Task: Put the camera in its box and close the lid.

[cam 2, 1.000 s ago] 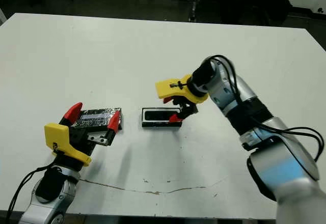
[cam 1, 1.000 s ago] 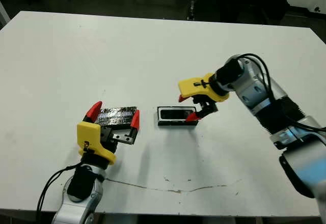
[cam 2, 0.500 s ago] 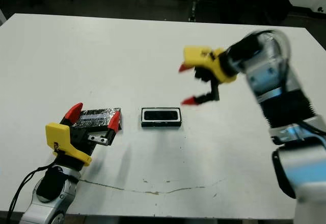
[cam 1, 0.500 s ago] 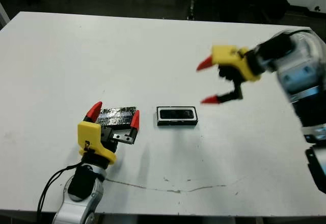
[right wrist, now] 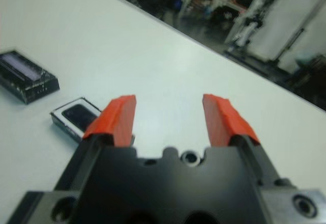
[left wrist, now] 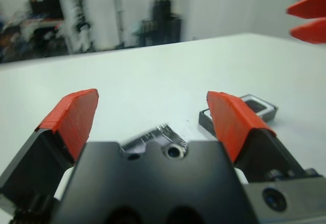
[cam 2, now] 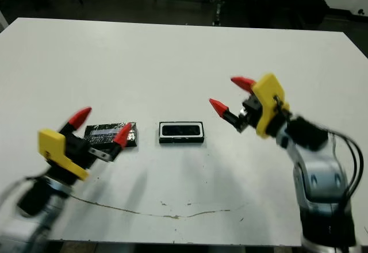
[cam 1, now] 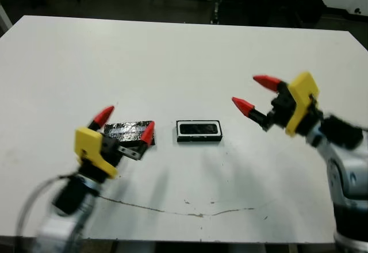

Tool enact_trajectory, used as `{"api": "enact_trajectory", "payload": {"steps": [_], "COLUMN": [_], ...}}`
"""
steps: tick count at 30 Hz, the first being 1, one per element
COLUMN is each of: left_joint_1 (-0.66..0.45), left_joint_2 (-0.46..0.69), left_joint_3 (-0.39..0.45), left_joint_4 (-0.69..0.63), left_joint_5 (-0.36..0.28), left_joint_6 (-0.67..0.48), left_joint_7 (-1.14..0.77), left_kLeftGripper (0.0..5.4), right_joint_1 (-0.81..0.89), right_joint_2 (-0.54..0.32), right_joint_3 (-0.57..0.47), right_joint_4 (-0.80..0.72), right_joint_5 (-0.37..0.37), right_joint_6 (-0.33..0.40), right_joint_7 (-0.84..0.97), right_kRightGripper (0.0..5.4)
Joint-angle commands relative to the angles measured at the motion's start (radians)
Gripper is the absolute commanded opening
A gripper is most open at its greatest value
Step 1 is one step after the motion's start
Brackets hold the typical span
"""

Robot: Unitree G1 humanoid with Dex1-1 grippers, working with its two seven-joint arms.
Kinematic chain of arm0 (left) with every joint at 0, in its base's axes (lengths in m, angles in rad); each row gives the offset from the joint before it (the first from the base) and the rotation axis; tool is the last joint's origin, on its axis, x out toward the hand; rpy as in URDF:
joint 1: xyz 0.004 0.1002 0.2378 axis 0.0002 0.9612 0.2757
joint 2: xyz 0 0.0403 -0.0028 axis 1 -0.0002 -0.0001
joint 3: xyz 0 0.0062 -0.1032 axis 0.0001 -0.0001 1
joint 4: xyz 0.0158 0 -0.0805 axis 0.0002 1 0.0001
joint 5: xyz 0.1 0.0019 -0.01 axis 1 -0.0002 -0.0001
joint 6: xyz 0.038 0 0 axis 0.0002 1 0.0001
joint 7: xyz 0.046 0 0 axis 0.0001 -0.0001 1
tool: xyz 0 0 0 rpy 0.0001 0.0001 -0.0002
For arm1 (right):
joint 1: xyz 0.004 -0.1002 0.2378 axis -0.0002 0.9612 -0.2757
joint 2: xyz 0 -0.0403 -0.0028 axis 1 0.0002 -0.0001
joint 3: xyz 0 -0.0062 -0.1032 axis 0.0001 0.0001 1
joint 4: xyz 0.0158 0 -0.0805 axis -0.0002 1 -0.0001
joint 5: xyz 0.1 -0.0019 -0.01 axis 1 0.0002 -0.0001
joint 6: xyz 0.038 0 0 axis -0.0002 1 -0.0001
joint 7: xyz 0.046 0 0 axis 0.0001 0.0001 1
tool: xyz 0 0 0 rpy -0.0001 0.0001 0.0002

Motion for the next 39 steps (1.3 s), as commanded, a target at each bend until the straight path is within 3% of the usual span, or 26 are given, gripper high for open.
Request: {"api": "enact_trajectory", "payload": {"steps": [1,6,12,16,19,21,28,33,39], "left_joint_1": [-0.097,-0.255,-0.493,-0.651,-0.725,-0.750,-0.759,-0.768,-0.759], "left_joint_2": [0.140,0.304,0.456,0.448,0.365,0.341,0.284,0.267,0.261], "left_joint_3": [0.037,0.030,-0.075,-0.176,-0.224,-0.249,-0.258,-0.267,-0.273], "left_joint_4": [0.054,0.149,0.351,0.544,0.763,0.842,0.972,1.014,1.035], "left_joint_5": [-0.020,-0.007,-0.029,-0.031,-0.045,-0.025,0.009,0.035,0.101], "left_joint_6": [-0.004,-0.029,0.001,-0.012,-0.099,-0.113,-0.191,-0.118,-0.217], "left_joint_7": [-0.134,-0.306,-0.630,-0.851,-1.013,-1.056,-1.089,-1.075,-1.050], "left_kLeftGripper": [5.40,5.40,5.40,5.40,5.40,5.40,5.40,5.40,5.40], "right_joint_1": [0.124,0.266,0.307,0.294,0.281,0.278,0.282,0.290,0.293], "right_joint_2": [0.030,0.081,0.074,0.070,0.064,0.056,0.014,-0.009,-0.011], "right_joint_3": [-0.029,-0.050,-0.031,-0.018,-0.017,-0.021,-0.054,-0.067,-0.075], "right_joint_4": [-0.090,-0.165,-0.169,-0.166,-0.157,-0.157,-0.169,-0.178,-0.194], "right_joint_5": [0.035,0.079,0.095,0.098,0.094,0.090,0.133,0.141,0.193], "right_joint_6": [-0.051,-0.108,-0.131,-0.120,-0.125,-0.122,-0.088,-0.080,-0.028], "right_joint_7": [-0.058,-0.136,-0.175,-0.200,-0.213,-0.223,-0.227,-0.236,-0.247], "right_kRightGripper": [2.90,2.13,1.23,0.68,0.23,0.01,0.01,0.01,0.01]}}
